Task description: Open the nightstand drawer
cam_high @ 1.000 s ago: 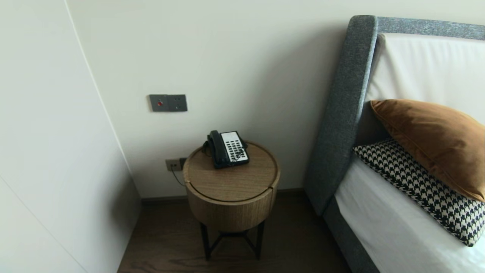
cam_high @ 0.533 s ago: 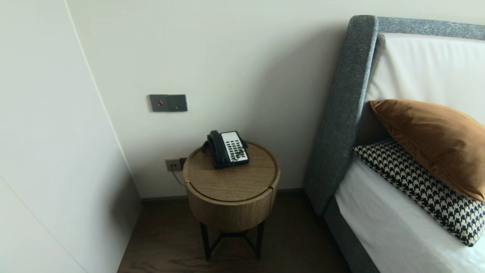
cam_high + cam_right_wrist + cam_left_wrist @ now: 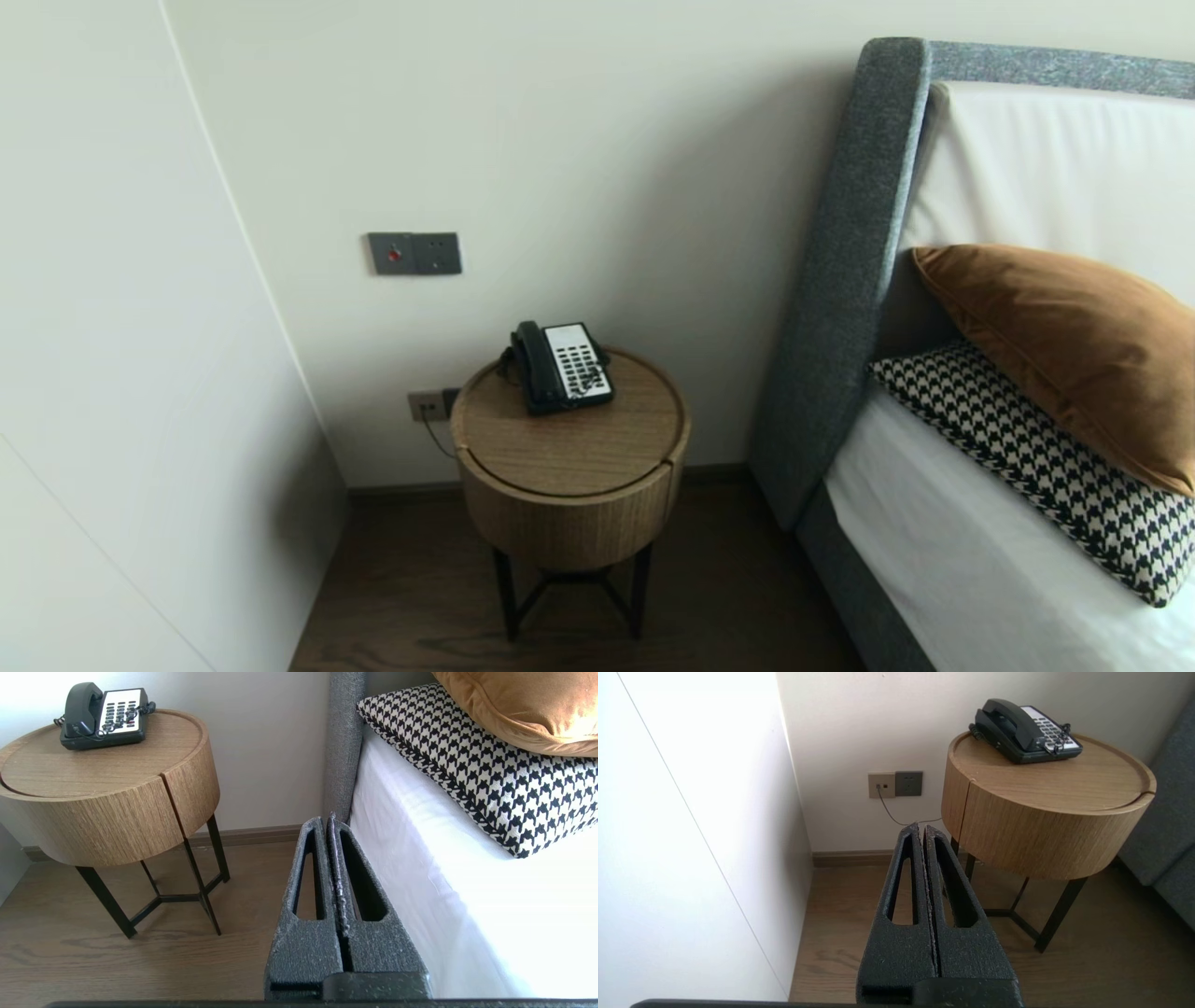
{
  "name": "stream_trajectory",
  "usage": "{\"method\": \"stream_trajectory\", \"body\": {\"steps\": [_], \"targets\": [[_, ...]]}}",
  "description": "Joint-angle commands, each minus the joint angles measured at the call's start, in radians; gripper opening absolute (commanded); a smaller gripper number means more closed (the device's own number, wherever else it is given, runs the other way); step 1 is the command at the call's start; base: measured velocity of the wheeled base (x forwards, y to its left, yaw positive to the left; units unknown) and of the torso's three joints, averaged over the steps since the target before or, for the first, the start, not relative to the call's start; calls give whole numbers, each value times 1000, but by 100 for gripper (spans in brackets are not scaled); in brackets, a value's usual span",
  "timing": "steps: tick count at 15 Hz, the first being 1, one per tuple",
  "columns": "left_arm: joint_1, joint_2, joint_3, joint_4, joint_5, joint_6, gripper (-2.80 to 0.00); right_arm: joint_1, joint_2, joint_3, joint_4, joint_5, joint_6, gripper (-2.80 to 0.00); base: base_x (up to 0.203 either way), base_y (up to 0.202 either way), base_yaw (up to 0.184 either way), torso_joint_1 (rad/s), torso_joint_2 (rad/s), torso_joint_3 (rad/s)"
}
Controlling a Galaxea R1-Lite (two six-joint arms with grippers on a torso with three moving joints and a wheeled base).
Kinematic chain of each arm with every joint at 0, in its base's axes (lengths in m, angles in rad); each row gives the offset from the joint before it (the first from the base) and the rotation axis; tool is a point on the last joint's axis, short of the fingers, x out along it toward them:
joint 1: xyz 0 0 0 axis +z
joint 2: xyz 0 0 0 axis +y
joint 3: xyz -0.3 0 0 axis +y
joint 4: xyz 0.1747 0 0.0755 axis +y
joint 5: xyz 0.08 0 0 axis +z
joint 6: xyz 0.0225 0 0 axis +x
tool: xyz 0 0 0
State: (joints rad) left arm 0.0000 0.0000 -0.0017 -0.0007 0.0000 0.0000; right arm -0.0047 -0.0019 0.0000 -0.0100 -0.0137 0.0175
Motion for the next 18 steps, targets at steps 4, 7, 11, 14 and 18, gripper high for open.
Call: {"method": "stream_trajectory", "body": {"steps": [4, 7, 11, 14, 18], "targets": [[1, 0, 2, -1, 0, 2, -280, 0, -7, 5, -1, 0, -1, -280, 0, 0, 0, 0, 0, 0], [0, 0, 1, -1, 0, 2, -280, 0, -7, 5, -1, 0, -1, -280, 0, 0, 0, 0, 0, 0], [0, 0, 2, -1, 0, 2, -280, 0, -7, 5, -1, 0, 1, -280, 0, 0, 0, 0, 0, 0], [0, 0, 0, -1, 0, 2, -280, 0, -7, 5, -1, 0, 0, -280, 0, 0, 0, 0, 0, 0], [0, 0, 2, -1, 0, 0, -280, 0, -7, 5, -1, 0, -1, -280, 0, 0, 0, 0, 0, 0]]}}
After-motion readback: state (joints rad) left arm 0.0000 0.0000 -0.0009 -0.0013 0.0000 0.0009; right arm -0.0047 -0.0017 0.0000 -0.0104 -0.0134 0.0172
